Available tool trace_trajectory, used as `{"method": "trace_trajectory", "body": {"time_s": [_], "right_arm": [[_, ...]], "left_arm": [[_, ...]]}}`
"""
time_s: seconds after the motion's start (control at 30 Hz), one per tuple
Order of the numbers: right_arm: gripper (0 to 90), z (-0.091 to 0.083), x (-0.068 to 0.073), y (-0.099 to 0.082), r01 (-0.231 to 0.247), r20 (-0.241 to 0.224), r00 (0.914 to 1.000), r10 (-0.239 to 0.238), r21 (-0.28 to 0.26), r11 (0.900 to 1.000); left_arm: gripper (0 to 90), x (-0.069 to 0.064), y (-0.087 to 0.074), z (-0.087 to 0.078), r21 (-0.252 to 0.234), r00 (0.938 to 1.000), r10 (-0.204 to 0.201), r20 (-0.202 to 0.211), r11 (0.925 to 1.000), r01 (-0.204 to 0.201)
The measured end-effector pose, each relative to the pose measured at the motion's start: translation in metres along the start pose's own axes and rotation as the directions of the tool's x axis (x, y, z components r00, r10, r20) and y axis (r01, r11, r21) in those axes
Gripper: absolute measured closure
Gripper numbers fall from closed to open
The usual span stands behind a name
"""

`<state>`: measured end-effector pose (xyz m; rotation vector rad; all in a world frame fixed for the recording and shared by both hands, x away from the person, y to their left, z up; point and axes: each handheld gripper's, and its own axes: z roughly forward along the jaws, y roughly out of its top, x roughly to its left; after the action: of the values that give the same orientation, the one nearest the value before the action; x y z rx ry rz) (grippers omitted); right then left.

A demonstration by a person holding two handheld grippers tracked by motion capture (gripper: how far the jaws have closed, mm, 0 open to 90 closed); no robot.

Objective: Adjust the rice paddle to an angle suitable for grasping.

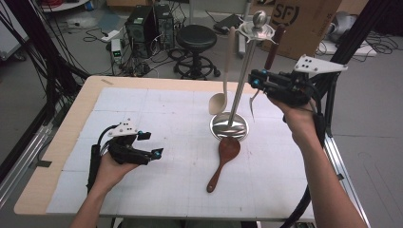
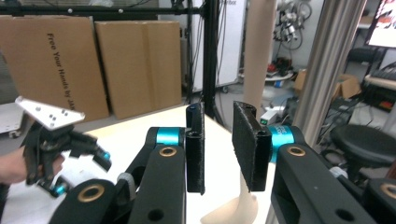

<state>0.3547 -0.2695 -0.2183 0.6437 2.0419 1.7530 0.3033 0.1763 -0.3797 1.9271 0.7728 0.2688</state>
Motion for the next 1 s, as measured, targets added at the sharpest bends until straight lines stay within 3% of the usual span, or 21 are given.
{"method": "trace_trajectory", "body": {"time_s": [0.27,0.57,1.0], "right_arm": [[71.7,0.005,0.01,-0.041,-0.03,-0.049,0.9982,0.034,0.071,0.997],[74.2,0.008,0.019,-0.079,-0.07,-0.092,0.9921,0.085,0.15,0.9862],[89.4,0.007,0.032,-0.132,-0.116,-0.128,0.9806,0.149,0.235,0.9652]], "left_arm": [[19.5,0.0,-0.001,0.001,0.003,1.0,0.0,-0.001,1.0,0.0],[19.3,-0.001,-0.002,0.003,0.011,1.0,0.0,-0.001,0.9999,0.0],[19.2,0.0,-0.003,0.003,0.013,1.0,-0.005,-0.008,0.9999,0.005]]}}
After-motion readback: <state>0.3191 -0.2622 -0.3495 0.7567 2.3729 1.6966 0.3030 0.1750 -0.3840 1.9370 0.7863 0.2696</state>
